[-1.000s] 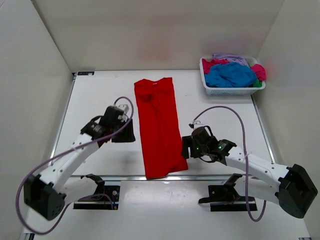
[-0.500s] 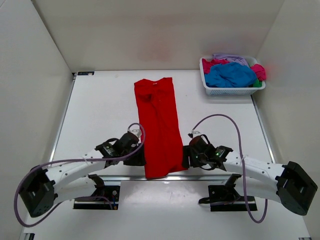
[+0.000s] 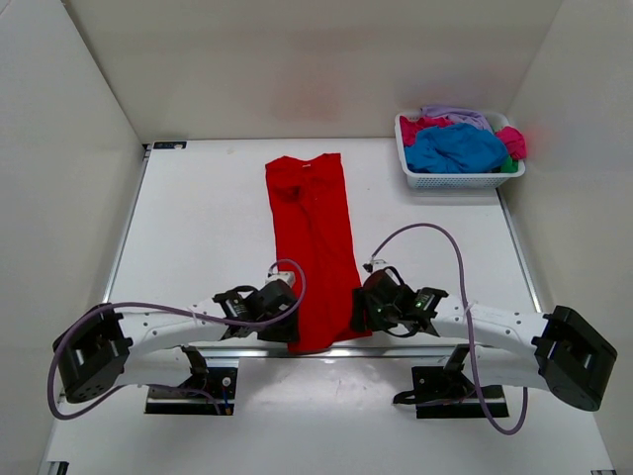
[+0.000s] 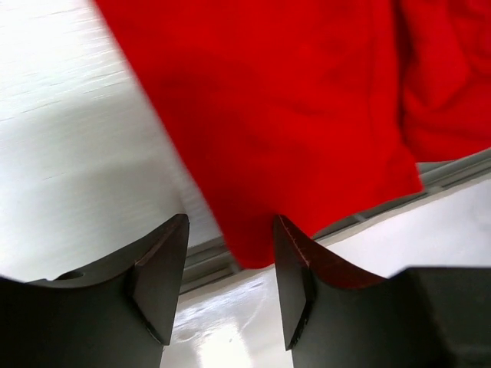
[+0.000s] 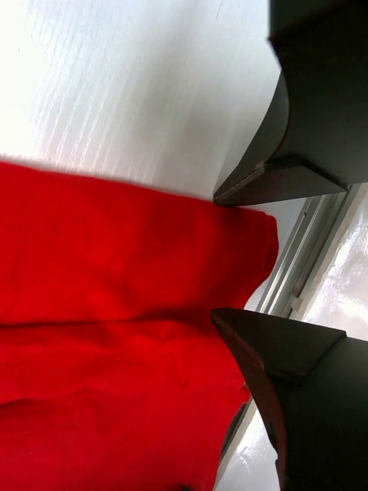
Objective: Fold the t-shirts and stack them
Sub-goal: Grab the bottom of the folded rectangular tshirt with both arms, then fold the folded rectangular tshirt in 1/3 of the way
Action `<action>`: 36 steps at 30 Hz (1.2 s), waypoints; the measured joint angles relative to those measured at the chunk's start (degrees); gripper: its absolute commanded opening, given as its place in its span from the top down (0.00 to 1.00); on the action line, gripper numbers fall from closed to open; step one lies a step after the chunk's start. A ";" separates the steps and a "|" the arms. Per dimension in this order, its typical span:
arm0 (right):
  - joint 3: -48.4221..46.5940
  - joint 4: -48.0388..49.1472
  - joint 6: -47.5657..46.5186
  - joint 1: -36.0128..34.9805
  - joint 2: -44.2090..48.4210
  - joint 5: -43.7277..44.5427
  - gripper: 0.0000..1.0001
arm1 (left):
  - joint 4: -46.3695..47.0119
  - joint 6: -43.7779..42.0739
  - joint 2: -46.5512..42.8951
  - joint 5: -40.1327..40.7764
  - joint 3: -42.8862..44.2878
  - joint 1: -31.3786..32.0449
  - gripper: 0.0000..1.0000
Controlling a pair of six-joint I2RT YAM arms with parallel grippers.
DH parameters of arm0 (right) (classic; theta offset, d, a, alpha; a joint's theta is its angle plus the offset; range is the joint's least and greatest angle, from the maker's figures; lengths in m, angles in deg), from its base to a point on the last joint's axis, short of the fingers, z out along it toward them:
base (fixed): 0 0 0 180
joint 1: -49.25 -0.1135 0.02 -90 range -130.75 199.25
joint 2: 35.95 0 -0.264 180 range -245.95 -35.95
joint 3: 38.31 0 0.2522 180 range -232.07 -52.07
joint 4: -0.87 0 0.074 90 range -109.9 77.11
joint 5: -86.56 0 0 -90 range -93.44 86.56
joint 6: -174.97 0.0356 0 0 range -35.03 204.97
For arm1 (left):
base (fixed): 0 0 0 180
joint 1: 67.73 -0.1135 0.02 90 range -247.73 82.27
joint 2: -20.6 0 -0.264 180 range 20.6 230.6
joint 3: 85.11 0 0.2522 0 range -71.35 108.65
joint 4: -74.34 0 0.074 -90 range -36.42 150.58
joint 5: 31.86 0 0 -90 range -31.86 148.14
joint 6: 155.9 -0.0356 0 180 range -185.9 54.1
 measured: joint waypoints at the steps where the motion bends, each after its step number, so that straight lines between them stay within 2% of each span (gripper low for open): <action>1: 0.00 0.13 0.31 -0.26 -0.07 0.11 0.47 | 0.81 0.59 0.46 0.28 0.11 0.70 0.42; 5: 0.04 -0.07 1.84 -1.46 -0.04 0.17 0.52 | 3.28 2.58 2.10 0.70 0.42 2.73 0.48; 6: 0.13 -0.13 2.25 -1.79 -0.04 0.15 0.55 | 3.72 2.91 2.29 0.72 0.42 3.02 0.51; 8: 0.44 -0.02 2.89 -2.36 -0.04 0.04 0.77 | 3.96 3.50 2.62 0.87 0.42 3.23 0.69; 9: 0.83 0.00 3.17 -2.49 -0.11 -0.39 0.80 | 3.76 3.63 2.84 1.05 0.39 3.28 0.79; 10: 1.14 0.09 3.65 -2.64 -0.15 -0.57 0.89 | 3.56 3.78 3.02 1.07 0.35 3.30 0.89; 12: 1.40 0.28 4.26 -2.71 -0.39 -1.25 0.99 | 3.37 3.63 3.23 1.07 0.26 3.34 0.97; 14: 1.42 0.50 4.59 -3.13 -0.59 -1.49 1.00 | 3.34 3.80 3.21 1.07 0.26 3.34 1.00; 21: 0.48 -2.10 4.76 -7.32 -0.63 -2.86 1.00 | -0.39 4.15 0.96 0.50 -0.15 4.79 1.00; 28: -3.67 -11.13 4.39 -12.24 -1.22 -3.76 1.00 | -7.08 6.36 -8.09 -0.46 -0.17 6.10 1.00; 32: -8.28 -15.67 1.57 -9.84 -1.44 -5.49 1.00 | -12.13 4.94 -8.72 -0.48 4.04 2.80 1.00; 36: -13.92 -19.26 -4.17 -2.91 -4.07 -7.23 1.00 | -14.12 1.44 -5.20 -0.48 10.05 -2.47 1.00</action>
